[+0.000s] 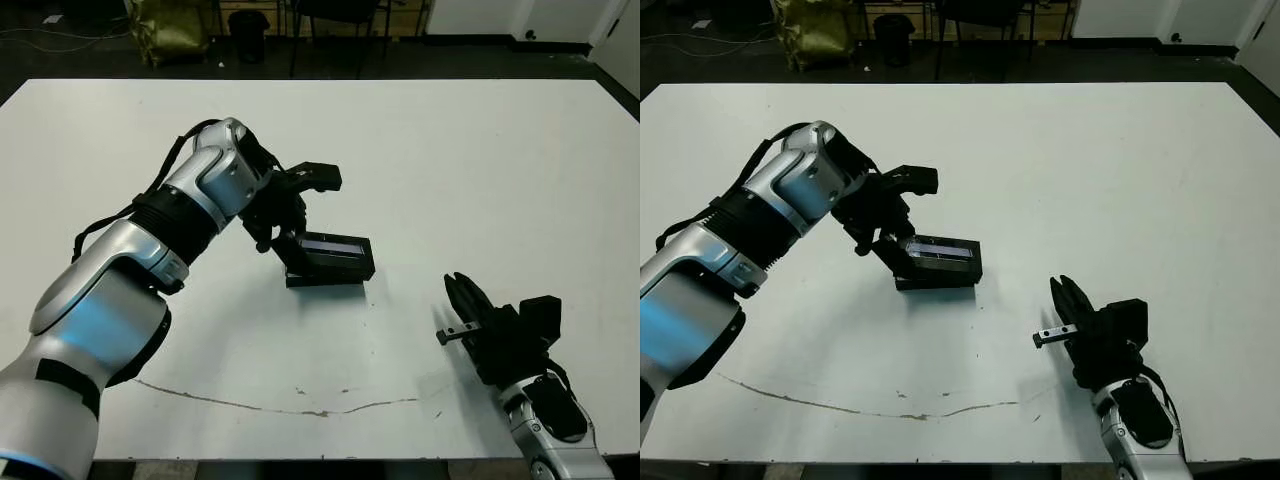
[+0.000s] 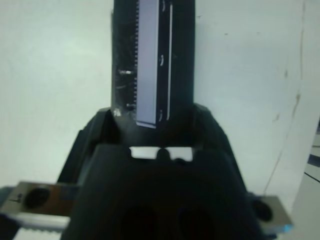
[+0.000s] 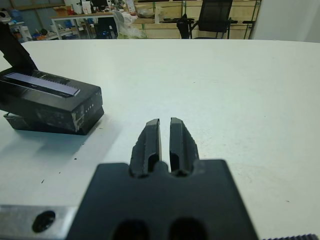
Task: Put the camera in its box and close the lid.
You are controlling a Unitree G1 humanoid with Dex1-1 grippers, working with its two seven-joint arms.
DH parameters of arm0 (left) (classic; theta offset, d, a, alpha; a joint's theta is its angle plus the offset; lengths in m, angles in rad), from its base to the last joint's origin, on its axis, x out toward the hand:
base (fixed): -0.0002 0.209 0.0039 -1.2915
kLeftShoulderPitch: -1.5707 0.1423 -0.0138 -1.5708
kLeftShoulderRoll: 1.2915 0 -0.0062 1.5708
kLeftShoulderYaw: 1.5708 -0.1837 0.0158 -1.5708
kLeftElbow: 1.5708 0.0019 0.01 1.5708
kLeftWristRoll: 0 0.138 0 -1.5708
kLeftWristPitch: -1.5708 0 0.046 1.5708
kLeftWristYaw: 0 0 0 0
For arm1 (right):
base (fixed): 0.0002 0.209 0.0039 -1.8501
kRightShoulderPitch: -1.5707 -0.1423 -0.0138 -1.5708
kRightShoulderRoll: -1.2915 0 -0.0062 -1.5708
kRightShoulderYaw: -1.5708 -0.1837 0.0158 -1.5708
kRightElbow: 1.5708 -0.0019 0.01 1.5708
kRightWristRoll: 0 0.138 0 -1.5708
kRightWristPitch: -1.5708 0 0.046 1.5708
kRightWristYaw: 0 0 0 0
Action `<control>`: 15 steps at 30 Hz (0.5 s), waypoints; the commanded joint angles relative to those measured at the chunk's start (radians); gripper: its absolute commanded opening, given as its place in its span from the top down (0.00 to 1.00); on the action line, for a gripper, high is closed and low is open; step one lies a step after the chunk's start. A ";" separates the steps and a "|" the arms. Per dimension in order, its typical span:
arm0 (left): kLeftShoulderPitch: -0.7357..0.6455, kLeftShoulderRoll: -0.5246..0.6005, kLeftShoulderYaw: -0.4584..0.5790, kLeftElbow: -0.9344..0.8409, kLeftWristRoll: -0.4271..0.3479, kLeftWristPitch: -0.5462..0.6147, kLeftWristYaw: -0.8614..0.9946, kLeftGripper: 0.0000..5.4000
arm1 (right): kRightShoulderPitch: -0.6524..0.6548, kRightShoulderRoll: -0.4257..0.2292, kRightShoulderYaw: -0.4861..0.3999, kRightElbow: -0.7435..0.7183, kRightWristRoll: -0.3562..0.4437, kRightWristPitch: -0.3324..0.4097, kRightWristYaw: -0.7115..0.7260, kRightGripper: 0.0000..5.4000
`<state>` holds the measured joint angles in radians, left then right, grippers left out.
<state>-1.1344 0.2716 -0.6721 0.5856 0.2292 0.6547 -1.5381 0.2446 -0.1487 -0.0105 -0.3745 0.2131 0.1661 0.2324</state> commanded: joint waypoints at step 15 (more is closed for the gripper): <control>0.006 -0.003 -0.060 -0.058 0.011 0.121 0.039 0.57 | 0.017 -0.005 -0.001 0.007 -0.008 0.011 -0.001 1.00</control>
<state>-1.1354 0.2606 -0.7208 0.5322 0.2295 0.7890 -1.5125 0.2488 -0.1479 -0.0110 -0.3734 0.2143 0.1647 0.2342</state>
